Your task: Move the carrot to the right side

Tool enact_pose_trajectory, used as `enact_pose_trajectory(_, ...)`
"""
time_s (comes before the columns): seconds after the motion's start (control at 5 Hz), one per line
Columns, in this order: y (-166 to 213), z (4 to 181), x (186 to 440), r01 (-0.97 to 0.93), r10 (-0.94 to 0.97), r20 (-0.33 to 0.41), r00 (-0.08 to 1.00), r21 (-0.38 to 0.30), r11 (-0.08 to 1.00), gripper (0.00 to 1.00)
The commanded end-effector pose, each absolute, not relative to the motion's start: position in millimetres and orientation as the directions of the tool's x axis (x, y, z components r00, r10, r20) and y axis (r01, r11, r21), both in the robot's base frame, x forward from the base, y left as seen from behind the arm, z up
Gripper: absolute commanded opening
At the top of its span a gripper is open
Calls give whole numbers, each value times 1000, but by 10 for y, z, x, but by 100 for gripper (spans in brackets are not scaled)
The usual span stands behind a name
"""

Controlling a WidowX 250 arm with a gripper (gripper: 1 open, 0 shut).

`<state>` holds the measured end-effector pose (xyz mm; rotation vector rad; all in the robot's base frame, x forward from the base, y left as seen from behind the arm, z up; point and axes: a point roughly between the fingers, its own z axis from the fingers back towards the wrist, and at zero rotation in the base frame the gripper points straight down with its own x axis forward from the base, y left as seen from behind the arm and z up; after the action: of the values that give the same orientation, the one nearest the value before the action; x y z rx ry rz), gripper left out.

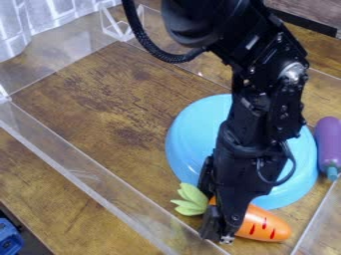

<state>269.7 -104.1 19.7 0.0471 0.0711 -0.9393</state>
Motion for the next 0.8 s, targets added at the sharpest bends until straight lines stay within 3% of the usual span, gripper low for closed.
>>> enact_pose_trajectory(0.0, -980, 137, 2659, 813, -810, -89, 580, 2, 582, 0)
enact_pose_trajectory(0.6, -933, 116, 2661, 804, -801, -96, 592, -3, 595, 0)
